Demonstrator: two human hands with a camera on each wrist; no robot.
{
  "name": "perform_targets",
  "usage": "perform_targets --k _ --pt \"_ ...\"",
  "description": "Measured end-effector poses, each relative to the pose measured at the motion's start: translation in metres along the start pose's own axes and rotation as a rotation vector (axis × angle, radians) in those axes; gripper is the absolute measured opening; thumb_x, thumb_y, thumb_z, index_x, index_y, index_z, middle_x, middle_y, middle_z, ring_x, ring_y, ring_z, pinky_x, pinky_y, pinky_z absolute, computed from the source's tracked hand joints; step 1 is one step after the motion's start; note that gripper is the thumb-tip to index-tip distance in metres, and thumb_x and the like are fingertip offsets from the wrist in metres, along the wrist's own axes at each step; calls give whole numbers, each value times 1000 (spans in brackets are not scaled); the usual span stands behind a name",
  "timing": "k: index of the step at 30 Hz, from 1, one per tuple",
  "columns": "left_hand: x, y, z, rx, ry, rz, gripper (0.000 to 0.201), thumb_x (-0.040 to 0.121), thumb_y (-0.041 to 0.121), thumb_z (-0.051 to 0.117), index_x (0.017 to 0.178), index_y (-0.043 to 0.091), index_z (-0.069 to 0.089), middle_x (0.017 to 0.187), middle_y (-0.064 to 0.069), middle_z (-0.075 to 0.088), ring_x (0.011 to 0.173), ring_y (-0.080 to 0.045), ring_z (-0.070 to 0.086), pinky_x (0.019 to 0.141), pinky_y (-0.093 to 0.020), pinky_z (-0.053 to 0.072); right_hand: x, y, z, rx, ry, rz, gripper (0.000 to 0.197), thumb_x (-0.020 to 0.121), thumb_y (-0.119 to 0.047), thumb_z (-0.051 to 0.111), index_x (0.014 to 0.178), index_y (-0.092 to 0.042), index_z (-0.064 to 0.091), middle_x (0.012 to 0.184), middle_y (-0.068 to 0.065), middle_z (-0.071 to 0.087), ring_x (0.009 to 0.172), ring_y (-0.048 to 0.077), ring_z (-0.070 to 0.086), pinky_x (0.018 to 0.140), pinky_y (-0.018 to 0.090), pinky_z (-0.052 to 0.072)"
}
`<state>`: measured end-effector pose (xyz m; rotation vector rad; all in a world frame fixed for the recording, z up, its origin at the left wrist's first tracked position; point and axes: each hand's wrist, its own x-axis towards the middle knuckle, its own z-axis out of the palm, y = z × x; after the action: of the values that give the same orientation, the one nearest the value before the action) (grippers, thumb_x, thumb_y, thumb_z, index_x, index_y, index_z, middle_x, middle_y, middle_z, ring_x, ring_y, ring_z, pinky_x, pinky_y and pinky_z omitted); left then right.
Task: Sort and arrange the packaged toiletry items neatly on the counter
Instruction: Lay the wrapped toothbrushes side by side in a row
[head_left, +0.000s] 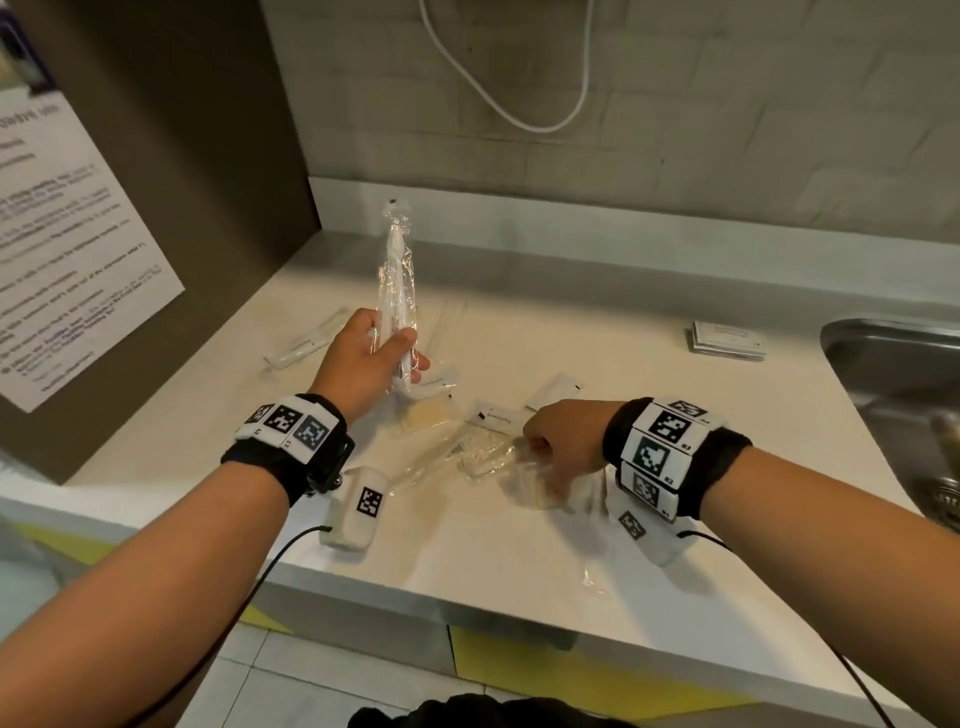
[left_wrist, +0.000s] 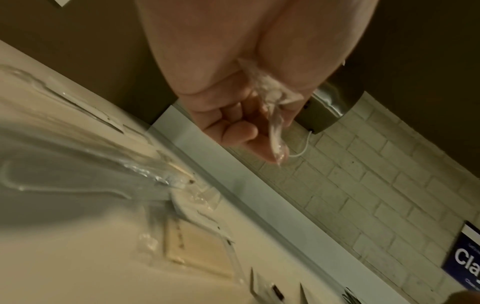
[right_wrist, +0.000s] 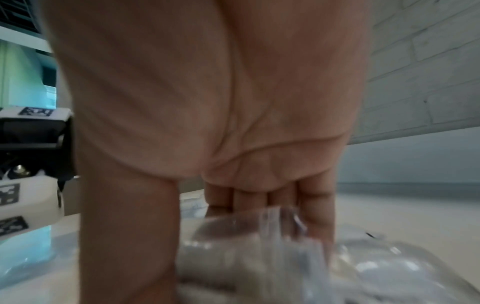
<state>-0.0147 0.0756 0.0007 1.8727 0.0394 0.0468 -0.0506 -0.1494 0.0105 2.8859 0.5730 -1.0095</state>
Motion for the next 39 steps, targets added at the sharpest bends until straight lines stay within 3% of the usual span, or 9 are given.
perform_targets --k 4,8,11,16,19,23,30,34,39 --pt "7 -3 -23 13 38 -1 27 98 31 55 118 14 51 93 -6 75 69 -11 71 62 -23 50 14 -12 -26 4 23 -64 28 83 -22 69 107 -16 56 88 -10 53 84 15 52 72 26 43" --pt "16 -8 -44 2 76 -4 25 98 31 55 117 13 52 89 -5 75 68 -11 70 62 -22 51 42 -34 -55 34 151 -158 17 84 -18 68 84 -24 52 77 -15 50 78 12 51 70 23 41" --pt "27 -14 -55 16 88 2 24 98 30 55 114 12 52 86 -5 76 66 -13 70 66 -27 51 67 -57 -67 47 182 -209 19 82 -23 71 91 -21 55 85 -8 55 85 16 51 76 26 40" --pt "43 -23 -63 -20 70 1 19 98 27 56 109 12 53 85 -7 76 63 -11 70 48 -15 48 103 -73 -53 -19 89 -225 13 84 -19 67 85 -26 56 94 -3 49 81 16 46 83 33 44" --pt "52 -26 -65 -34 40 6 20 98 27 57 109 12 52 84 -7 76 66 -15 71 51 -18 51 109 -69 -46 -20 149 -236 39 84 -25 67 121 -21 55 115 3 45 93 15 41 84 33 43" --pt "66 -30 -67 -37 5 16 20 98 28 56 110 14 52 83 -4 75 65 -14 71 58 -24 55 111 -68 -50 -58 96 -217 23 78 -27 70 89 -18 52 85 -3 54 75 12 47 83 35 52" --pt "87 -33 -76 -39 -17 12 23 97 27 57 113 12 52 84 -5 75 64 -12 71 53 -18 52 114 -74 -74 5 -22 -234 35 71 -20 80 91 -25 52 84 -12 54 83 13 53 80 27 48" --pt "97 -37 -85 -46 -18 1 24 97 28 56 114 12 51 84 -4 75 66 -13 71 55 -24 55 128 -74 -90 88 -159 -264 36 71 -15 82 77 -32 51 80 -12 56 75 9 53 73 23 46" --pt "108 -43 -91 -137 -22 -45 24 96 27 59 115 13 52 86 -11 75 72 -23 70 71 -51 59 152 -71 -112 140 -212 -249 32 72 -13 82 89 -21 56 83 -13 58 77 9 53 66 21 47"
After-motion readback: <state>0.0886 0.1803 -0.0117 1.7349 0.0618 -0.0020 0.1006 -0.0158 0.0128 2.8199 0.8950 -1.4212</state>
